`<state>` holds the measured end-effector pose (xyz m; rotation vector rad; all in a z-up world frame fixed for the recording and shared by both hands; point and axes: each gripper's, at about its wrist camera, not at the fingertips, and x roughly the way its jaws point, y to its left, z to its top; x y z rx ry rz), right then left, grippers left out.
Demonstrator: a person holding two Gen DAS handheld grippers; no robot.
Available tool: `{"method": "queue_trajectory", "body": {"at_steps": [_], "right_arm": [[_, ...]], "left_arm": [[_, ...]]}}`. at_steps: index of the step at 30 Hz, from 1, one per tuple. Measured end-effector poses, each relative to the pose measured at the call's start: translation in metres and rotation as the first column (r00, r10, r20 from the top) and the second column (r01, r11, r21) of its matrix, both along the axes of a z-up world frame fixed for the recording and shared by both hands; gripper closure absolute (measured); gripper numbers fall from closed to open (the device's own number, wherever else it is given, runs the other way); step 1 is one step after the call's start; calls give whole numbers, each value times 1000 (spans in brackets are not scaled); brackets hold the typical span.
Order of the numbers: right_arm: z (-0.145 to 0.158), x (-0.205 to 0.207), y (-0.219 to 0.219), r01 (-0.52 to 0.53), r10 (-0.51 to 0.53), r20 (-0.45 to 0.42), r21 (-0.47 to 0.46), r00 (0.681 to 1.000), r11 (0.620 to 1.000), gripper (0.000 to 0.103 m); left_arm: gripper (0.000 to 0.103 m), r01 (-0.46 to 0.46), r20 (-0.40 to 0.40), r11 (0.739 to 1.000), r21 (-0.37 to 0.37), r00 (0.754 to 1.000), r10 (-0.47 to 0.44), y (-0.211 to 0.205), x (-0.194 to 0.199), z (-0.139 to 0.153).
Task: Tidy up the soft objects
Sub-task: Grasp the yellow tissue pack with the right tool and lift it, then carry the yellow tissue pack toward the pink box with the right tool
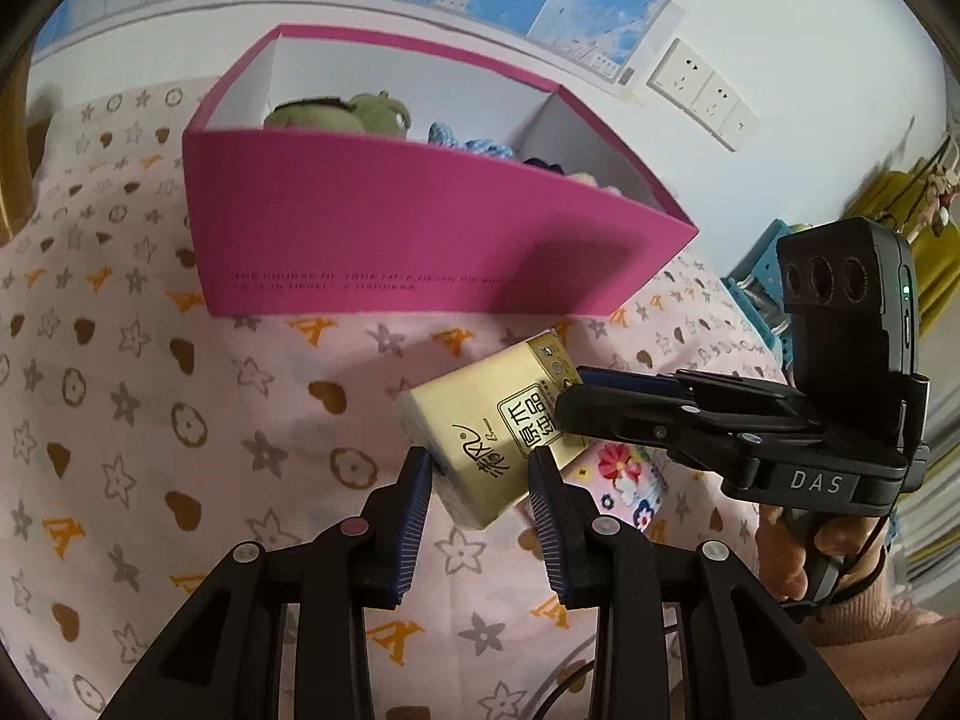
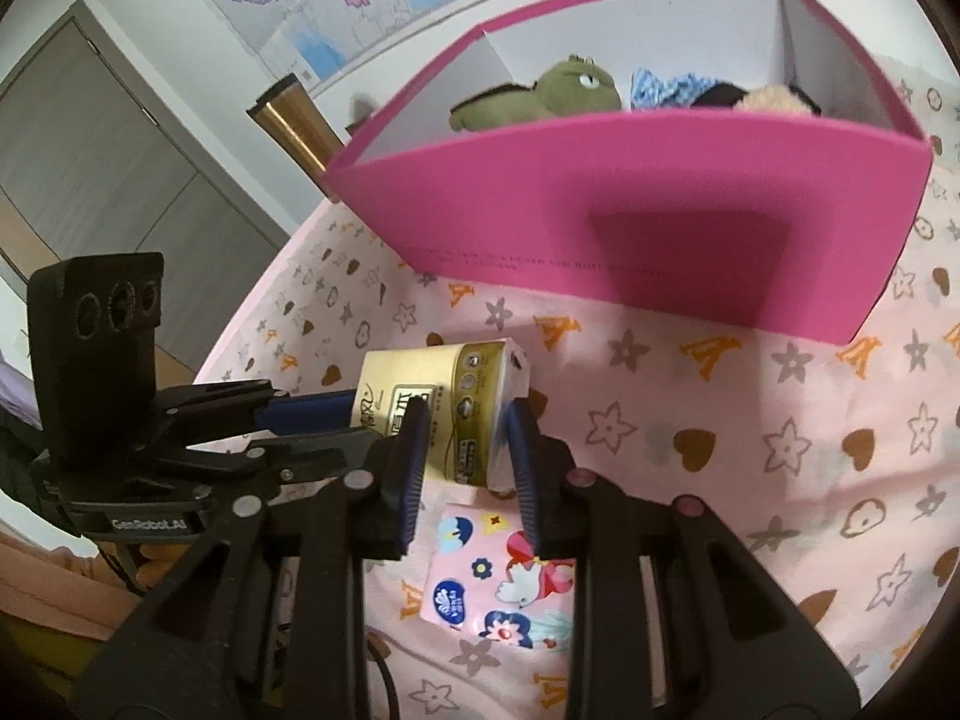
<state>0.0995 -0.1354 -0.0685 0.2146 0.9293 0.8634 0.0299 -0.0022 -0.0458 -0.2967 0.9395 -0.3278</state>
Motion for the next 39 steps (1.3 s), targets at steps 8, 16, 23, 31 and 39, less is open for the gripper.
{"method": "queue_trajectory", "body": {"at_steps": [8,16,23,31,39], "right_arm": [[14,-4,-5,13,-13,33,5,999,1000,73],[22,-8,-12,21,-22,57,10,998,1000,73],[28,-10,-17,25,-26,74,18,997,1000,73],[36,-9,-21,33,-35,100,28,994,999,73],[47,-9,-23,42,-45,130,31,990,999,73]], "left_arm": [[71,9,32,1000,25,999,-10,-2,0,11],[71,19,59,999,39,998,-21,-4,0,19],[71,25,78,999,45,997,-28,-6,3,25],[71,31,111,998,60,993,-38,-8,7,36],[71,39,135,996,75,990,-49,-10,10,43]]}}
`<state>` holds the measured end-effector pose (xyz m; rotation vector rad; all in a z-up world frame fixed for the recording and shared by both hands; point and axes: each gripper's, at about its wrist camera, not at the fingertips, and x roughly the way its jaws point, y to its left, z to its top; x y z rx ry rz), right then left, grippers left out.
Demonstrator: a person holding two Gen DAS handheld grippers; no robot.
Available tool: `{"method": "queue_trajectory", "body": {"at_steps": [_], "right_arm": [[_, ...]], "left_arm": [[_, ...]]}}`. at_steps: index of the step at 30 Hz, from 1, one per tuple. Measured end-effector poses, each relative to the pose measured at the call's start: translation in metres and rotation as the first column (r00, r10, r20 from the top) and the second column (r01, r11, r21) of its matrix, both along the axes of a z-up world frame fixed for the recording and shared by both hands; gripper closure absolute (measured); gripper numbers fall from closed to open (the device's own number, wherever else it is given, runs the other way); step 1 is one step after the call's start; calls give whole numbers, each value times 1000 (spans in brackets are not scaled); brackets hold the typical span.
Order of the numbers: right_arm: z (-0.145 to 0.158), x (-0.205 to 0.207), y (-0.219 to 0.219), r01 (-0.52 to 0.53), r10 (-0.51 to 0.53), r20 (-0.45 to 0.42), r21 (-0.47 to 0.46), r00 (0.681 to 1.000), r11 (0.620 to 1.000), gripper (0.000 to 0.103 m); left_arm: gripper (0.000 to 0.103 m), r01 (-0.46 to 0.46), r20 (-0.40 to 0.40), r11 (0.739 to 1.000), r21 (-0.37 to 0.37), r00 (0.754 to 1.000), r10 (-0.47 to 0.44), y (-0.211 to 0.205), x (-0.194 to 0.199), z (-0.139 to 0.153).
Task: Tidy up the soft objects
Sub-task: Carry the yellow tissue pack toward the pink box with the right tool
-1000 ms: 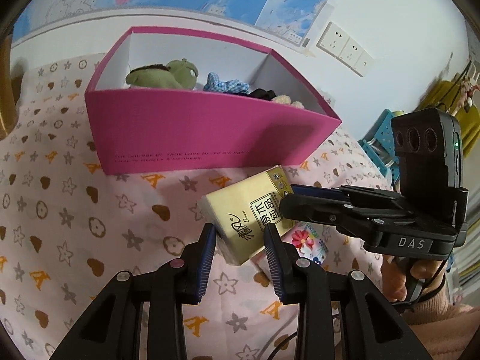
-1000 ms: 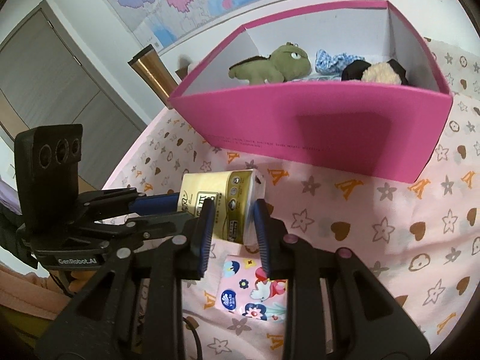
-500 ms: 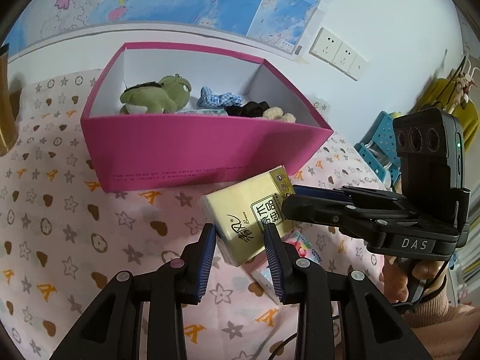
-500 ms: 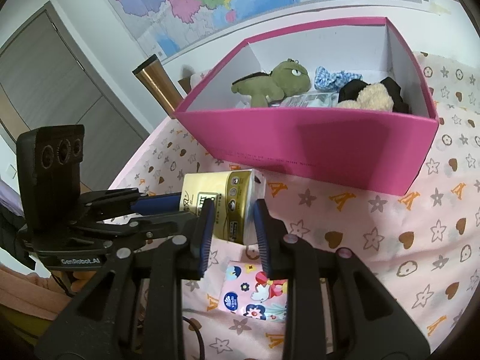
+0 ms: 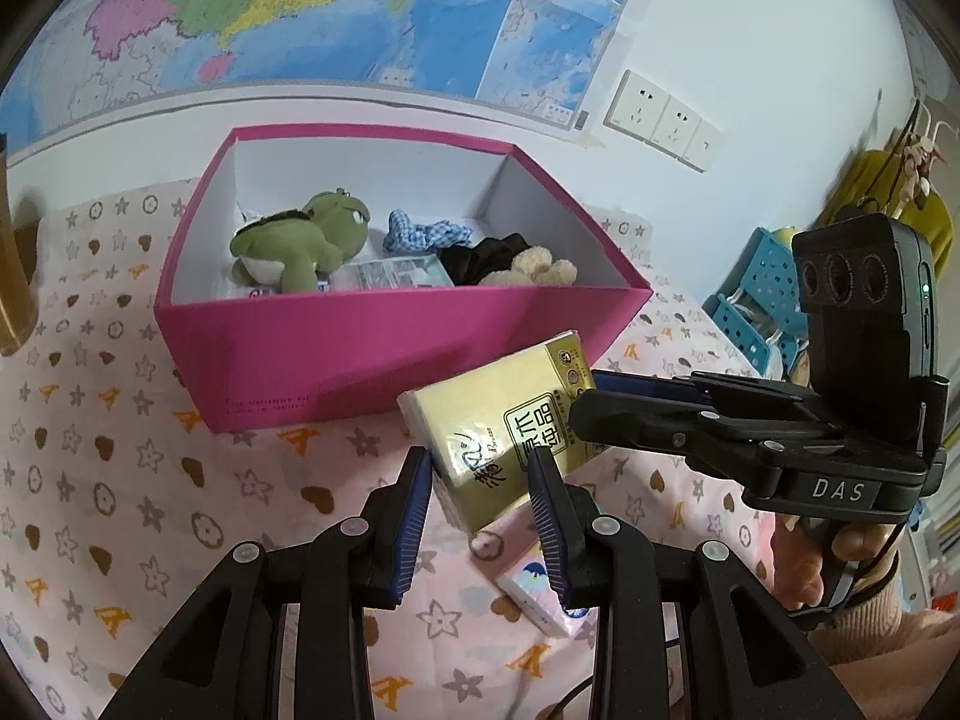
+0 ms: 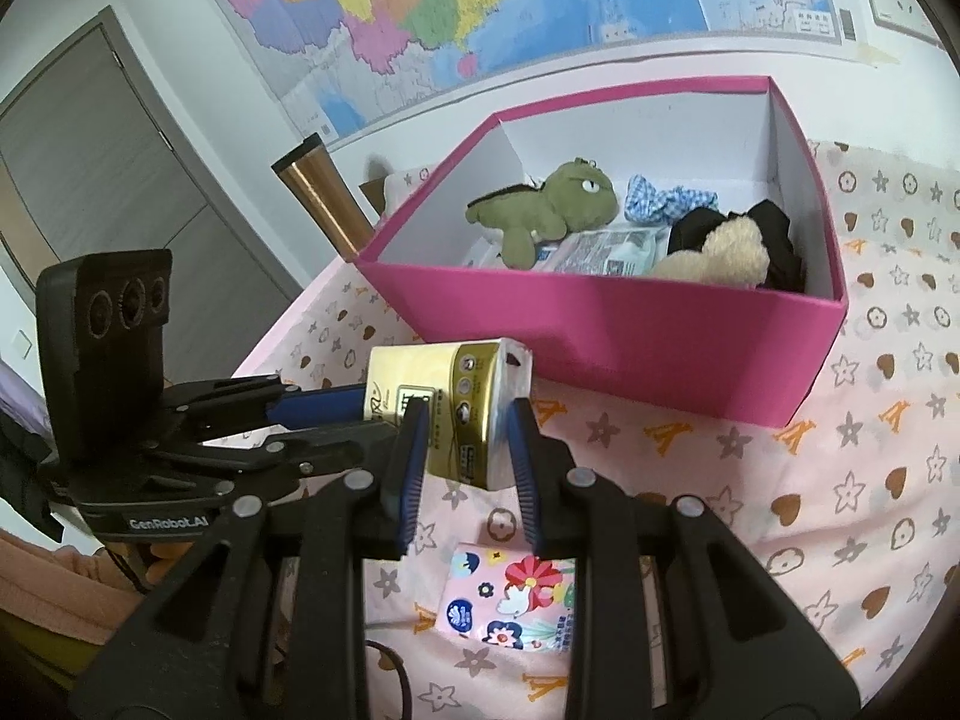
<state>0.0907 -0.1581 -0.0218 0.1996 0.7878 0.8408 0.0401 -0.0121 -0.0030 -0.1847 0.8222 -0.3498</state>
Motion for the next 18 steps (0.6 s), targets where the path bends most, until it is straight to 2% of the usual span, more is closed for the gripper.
{"method": "queue_trajectory", "body": {"at_steps": [18], "right_arm": [[15,10,1,9,-9,35,-2,999,1000,73]], "left_arm": [[71,0,33,1000,8,999,-1,2,17,9]]}}
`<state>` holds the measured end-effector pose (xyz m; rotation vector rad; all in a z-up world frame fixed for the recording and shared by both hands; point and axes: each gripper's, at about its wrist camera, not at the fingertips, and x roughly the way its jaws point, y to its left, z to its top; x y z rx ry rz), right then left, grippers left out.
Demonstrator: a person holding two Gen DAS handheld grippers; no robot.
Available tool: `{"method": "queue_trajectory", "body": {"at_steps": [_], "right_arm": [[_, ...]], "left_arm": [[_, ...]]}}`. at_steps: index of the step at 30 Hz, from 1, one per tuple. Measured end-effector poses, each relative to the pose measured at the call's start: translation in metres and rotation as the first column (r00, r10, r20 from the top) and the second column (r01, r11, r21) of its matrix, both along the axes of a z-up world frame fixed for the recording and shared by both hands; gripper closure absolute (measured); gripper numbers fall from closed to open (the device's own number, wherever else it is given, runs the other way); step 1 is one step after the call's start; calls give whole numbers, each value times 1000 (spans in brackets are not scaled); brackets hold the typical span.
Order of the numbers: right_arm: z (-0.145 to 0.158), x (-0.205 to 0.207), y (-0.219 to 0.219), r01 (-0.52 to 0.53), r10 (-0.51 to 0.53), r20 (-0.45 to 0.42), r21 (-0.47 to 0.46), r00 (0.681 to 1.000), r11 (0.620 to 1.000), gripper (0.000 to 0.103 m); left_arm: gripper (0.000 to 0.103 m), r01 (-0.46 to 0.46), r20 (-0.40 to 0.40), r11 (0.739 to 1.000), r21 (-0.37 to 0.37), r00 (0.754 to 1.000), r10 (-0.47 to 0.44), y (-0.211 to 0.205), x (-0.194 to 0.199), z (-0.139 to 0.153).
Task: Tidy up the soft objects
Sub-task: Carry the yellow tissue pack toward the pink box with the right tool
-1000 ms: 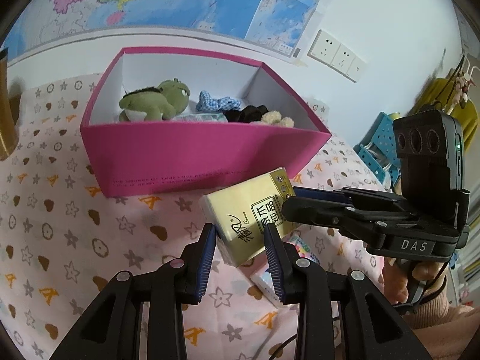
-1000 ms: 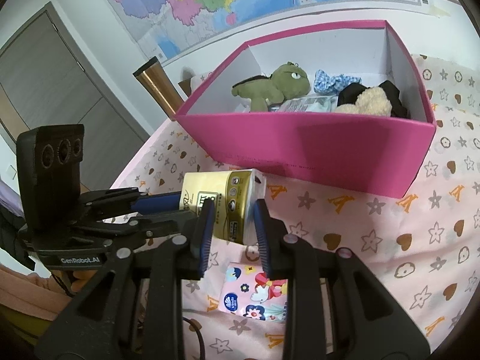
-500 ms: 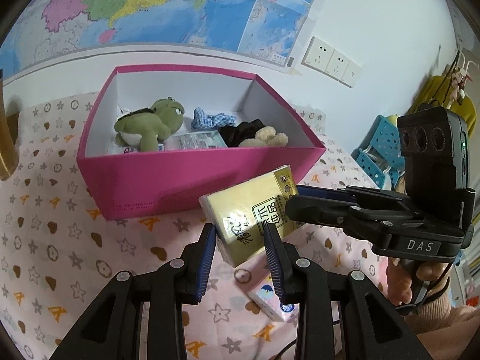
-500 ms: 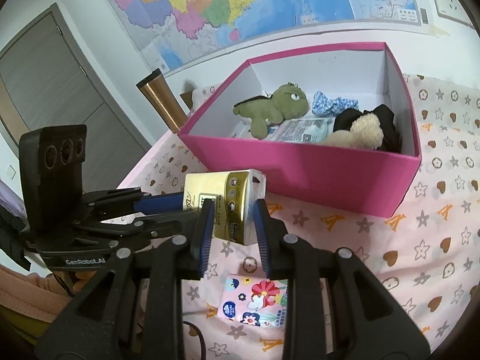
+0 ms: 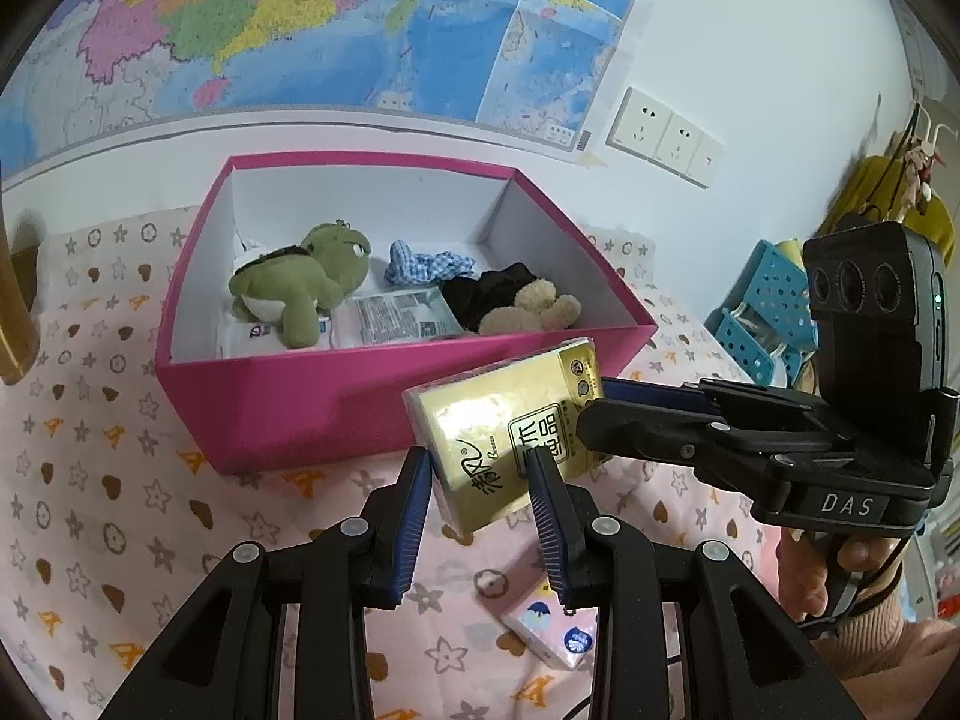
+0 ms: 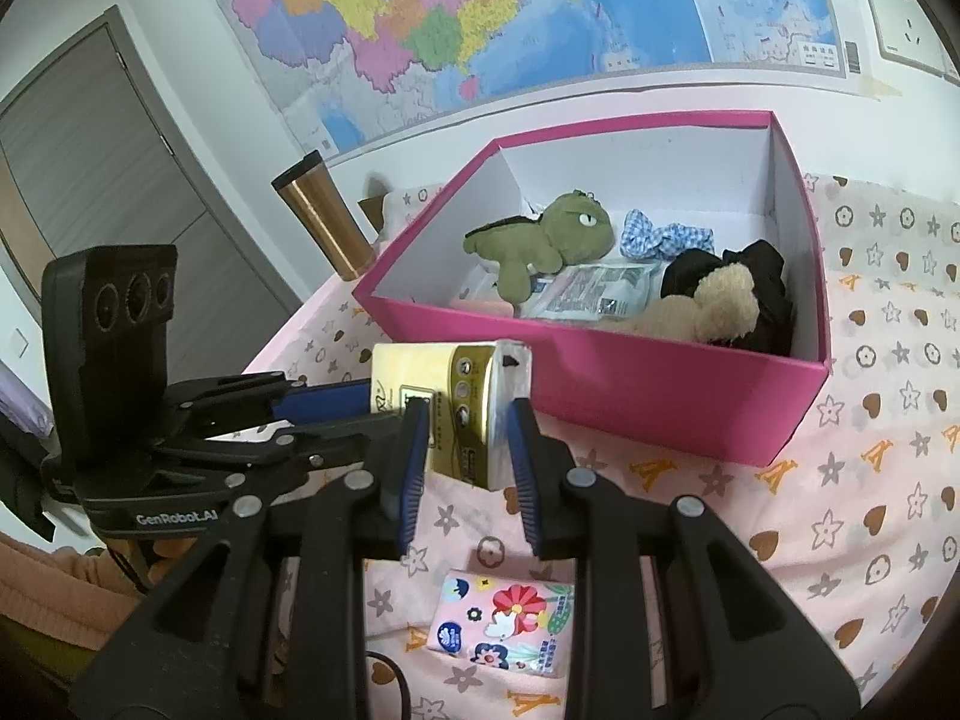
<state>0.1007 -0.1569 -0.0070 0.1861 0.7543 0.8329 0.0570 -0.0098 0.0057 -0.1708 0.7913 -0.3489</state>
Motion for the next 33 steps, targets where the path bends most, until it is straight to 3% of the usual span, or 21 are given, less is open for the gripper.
{"method": "queue_trajectory", "body": {"at_steps": [33], "right_arm": [[15,19,-3,-3,2,27,12,1000,1000,73]], "left_arm": [[71,7,55,999,33,998,-9,5,18,16]]}}
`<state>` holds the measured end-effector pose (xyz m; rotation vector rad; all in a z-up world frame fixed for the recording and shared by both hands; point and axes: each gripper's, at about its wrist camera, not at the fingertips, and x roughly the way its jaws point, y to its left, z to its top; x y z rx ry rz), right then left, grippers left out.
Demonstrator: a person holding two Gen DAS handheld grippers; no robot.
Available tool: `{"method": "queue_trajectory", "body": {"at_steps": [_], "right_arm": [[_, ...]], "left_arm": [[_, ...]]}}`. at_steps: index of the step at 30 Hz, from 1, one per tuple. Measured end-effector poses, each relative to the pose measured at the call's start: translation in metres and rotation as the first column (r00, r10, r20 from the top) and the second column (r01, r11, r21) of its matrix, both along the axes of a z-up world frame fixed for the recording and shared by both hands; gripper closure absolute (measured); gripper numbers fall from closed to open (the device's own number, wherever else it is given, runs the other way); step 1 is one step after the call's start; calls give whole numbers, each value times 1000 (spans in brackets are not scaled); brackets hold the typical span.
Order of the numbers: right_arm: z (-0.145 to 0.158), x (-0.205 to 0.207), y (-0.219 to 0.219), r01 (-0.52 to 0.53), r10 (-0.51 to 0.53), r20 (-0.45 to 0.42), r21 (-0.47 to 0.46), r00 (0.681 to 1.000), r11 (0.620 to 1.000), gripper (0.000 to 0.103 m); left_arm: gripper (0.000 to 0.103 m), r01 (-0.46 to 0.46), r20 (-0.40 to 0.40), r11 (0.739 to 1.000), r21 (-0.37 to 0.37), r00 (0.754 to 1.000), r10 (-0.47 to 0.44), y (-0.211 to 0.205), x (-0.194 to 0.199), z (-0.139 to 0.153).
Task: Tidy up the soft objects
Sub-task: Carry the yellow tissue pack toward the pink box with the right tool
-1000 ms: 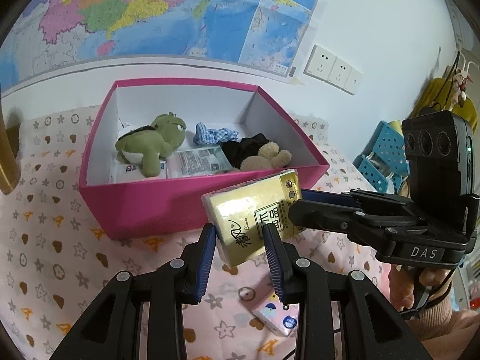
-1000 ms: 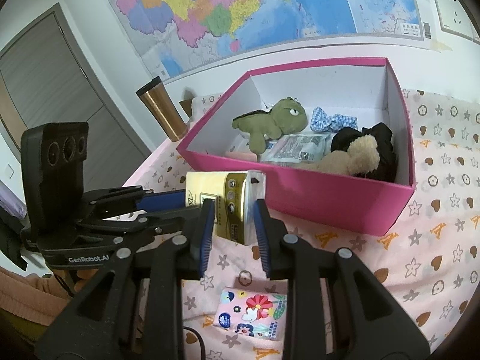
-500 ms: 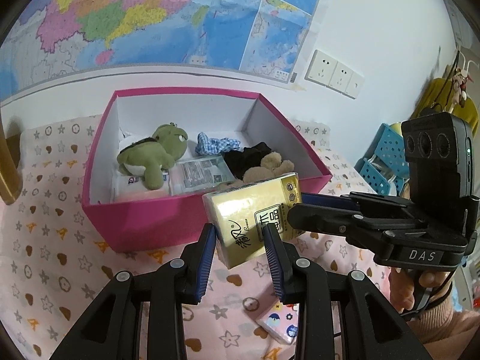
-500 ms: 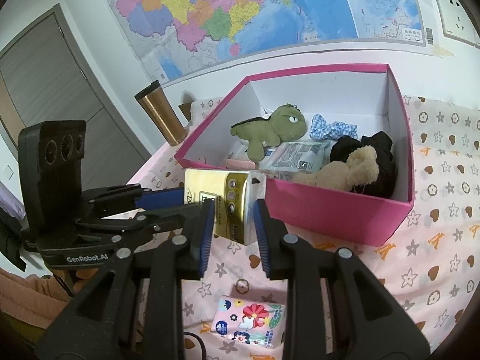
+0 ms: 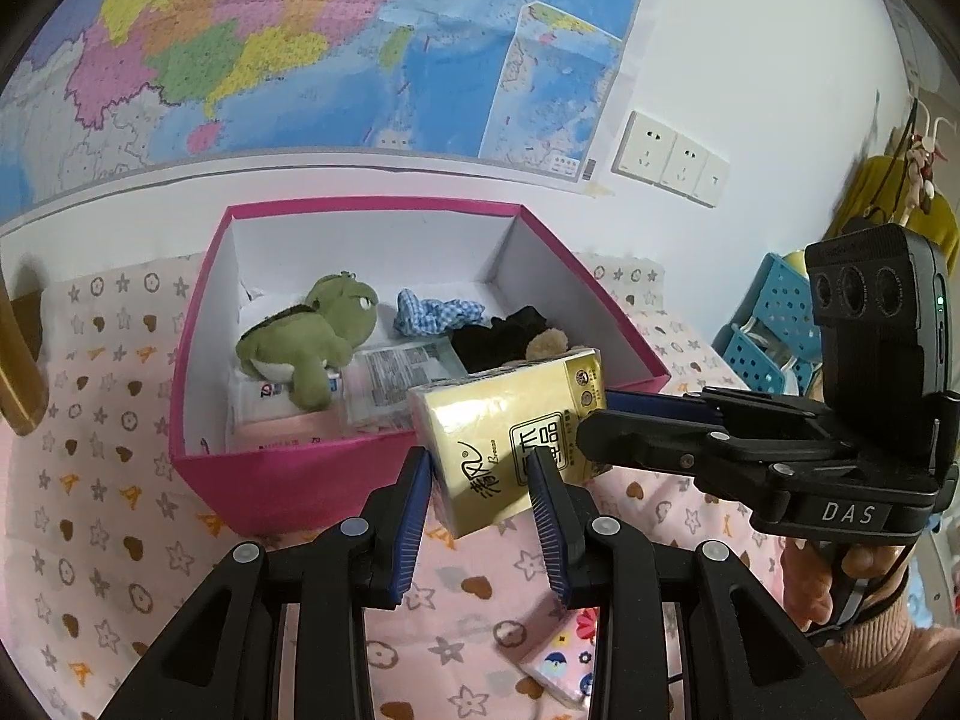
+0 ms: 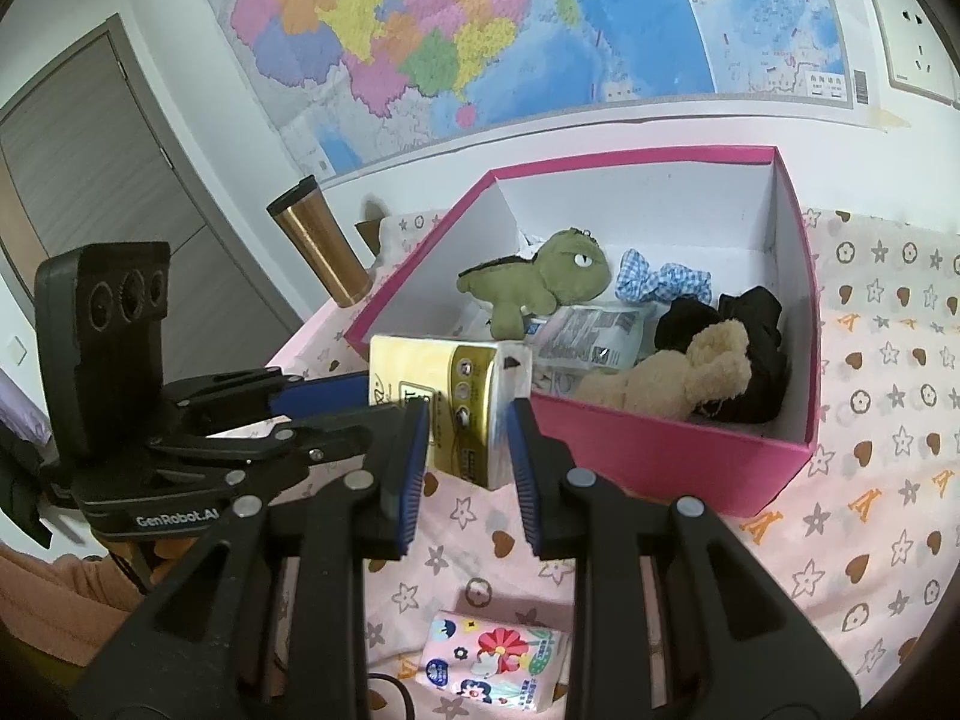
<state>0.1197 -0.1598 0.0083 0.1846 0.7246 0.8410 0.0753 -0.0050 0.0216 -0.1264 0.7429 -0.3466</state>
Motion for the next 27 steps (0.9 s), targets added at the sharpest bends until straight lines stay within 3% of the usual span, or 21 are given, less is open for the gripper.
{"method": "queue_trajectory", "body": {"at_steps": [27], "right_arm": [[14,16,10,13,-13,33,-4,999,1000,73]], "left_arm": [[71,-25,23,1000,13,999,24,7,26,9]]}}
